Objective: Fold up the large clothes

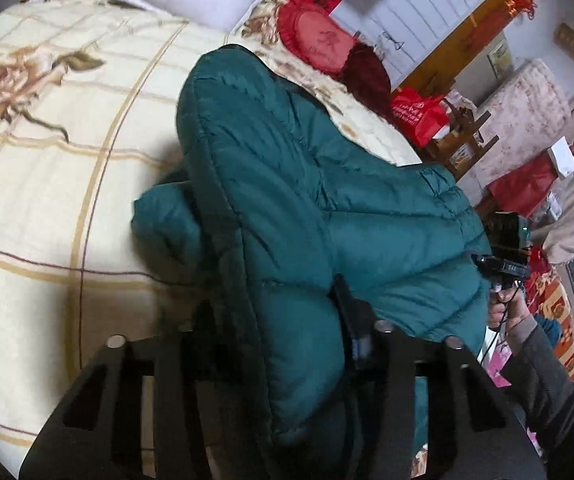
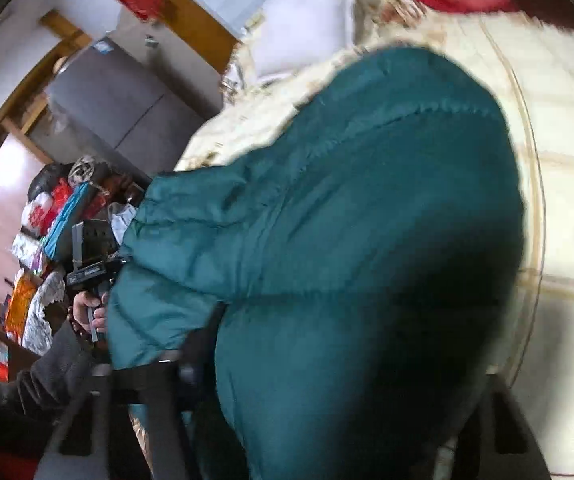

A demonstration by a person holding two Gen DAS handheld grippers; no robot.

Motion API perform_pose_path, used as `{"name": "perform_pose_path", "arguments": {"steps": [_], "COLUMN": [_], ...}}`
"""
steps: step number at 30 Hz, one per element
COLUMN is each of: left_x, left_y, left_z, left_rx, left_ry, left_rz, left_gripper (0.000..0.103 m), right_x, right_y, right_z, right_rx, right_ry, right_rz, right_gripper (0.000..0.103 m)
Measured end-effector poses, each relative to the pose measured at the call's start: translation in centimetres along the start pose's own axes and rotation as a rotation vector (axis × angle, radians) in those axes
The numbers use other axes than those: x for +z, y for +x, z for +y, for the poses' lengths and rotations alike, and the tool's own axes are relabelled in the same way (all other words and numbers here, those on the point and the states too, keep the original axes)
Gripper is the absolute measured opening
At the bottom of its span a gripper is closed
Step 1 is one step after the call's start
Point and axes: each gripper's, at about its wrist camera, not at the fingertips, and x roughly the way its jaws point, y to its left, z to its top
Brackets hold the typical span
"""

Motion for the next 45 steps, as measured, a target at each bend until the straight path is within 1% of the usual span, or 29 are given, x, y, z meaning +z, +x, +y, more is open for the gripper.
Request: {"name": "perform_pose_path", "arguments": {"steps": [1,5,7,9,11,13,15,16,17,18,19,20,21,23,24,28,29,30,31,32,33,35,36,37,38,40,41,43,45], "left_x": [0.1,1.5,2.7,4.9,6.9,8.7,10.3,10.8,11.2,11.3,11.0,10.8,10.4,9.9,9.5,8.4,8.0,7.3,6.8,6.0,5.1,3.3,2.3,1.5,0.5,-2.0,-3.1,-5.2,-7.2], "left_y": [-0.4,-1.8,-1.8,-1.5,-1.1,-0.4,0.5,1.0,1.7,2.4,2.7,3.2,3.0,1.8,0.6,-4.3,-5.5,-6.6,-7.4,-8.4,-9.0,-10.1,-10.3,-10.4,-10.4,-9.8,-9.3,-8.5,-8.1], "left_z": [-0.1,-1.4,-1.9,-2.2,-1.9,-1.4,-0.7,-0.3,0.3,1.1,1.8,2.6,3.0,3.4,3.7,2.9,2.1,1.0,-0.3,-2.1,-4.0,-7.2,-8.7,-9.6,-10.3,-12.0,-12.6,-13.4,-14.0], "left_rx": [0.003,-0.009,-0.007,0.009,0.027,0.048,0.088,0.111,0.151,0.188,0.225,0.258,0.261,0.247,0.234,0.250,0.249,0.250,0.255,0.268,0.294,0.323,0.329,0.337,0.341,0.354,0.382,0.441,0.483], "left_ry": [0.008,0.021,0.028,0.039,0.040,0.037,0.047,0.050,0.038,0.022,0.008,-0.011,-0.020,-0.029,-0.040,-0.064,-0.063,-0.053,-0.039,-0.013,0.014,0.056,0.070,0.074,0.073,0.062,0.062,0.067,0.063], "left_rz": [-0.013,-0.090,-0.097,-0.095,-0.086,-0.070,-0.050,-0.042,-0.030,-0.009,0.014,0.042,0.040,0.008,-0.015,-0.109,-0.130,-0.145,-0.157,-0.179,-0.206,-0.249,-0.246,-0.237,-0.222,-0.186,-0.171,-0.145,-0.139], "left_gripper": [0.037,0.032,0.032,0.032,0.032,0.032,0.033,0.036,0.042,0.049,0.053,0.060,0.061,0.064,0.064,0.064,0.065,0.070,0.076,0.086,0.088,0.089,0.089,0.089,0.089,0.089,0.089,0.089,0.089], "right_x": [0.1,0.6,1.1,2.4,3.7,5.0,6.6,7.0,7.6,8.0,8.2,8.2,8.1,7.5,7.2,5.9,5.5,5.2,5.4,5.1,4.6,3.4,2.5,2.1,1.0,-0.6,-1.4,-2.7,-4.2], "right_y": [-0.3,-1.8,-3.0,-4.0,-4.3,-3.8,-2.2,-1.6,-0.6,0.4,1.0,2.1,2.6,1.8,1.0,-3.3,-4.7,-6.0,-6.7,-7.6,-8.6,-10.1,-10.7,-10.9,-11.2,-11.3,-10.9,-9.6,-8.4], "right_z": [0.5,3.1,4.5,5.4,5.7,5.3,4.1,3.7,2.8,1.6,0.4,-0.9,-2.1,-3.1,-3.1,-1.6,-0.5,1.0,2.2,4.4,5.8,10.3,12.5,13.8,15.6,18.5,20.0,21.9,23.4], "right_rx": [-0.008,-0.081,-0.113,-0.130,-0.144,-0.154,-0.158,-0.159,-0.160,-0.159,-0.156,-0.162,-0.154,-0.097,-0.090,-0.170,-0.201,-0.240,-0.264,-0.299,-0.330,-0.418,-0.453,-0.471,-0.492,-0.518,-0.553,-0.665,-0.748], "right_ry": [-0.018,-0.078,-0.102,-0.106,-0.104,-0.092,-0.061,-0.054,-0.031,0.009,0.056,0.131,0.212,0.300,0.324,0.361,0.353,0.338,0.322,0.292,0.268,0.200,0.165,0.145,0.114,0.053,0.020,-0.030,-0.078], "right_rz": [-0.014,-0.065,-0.116,-0.181,-0.212,-0.209,-0.176,-0.167,-0.154,-0.133,-0.105,-0.064,-0.035,-0.062,-0.082,-0.153,-0.176,-0.192,-0.201,-0.219,-0.233,-0.277,-0.306,-0.326,-0.353,-0.385,-0.380,-0.338,-0.332], "right_gripper": [0.048,0.042,0.041,0.041,0.041,0.041,0.041,0.042,0.043,0.050,0.057,0.060,0.064,0.064,0.065,0.065,0.066,0.066,0.066,0.066,0.066,0.069,0.075,0.083,0.087,0.088,0.088,0.088,0.088]}}
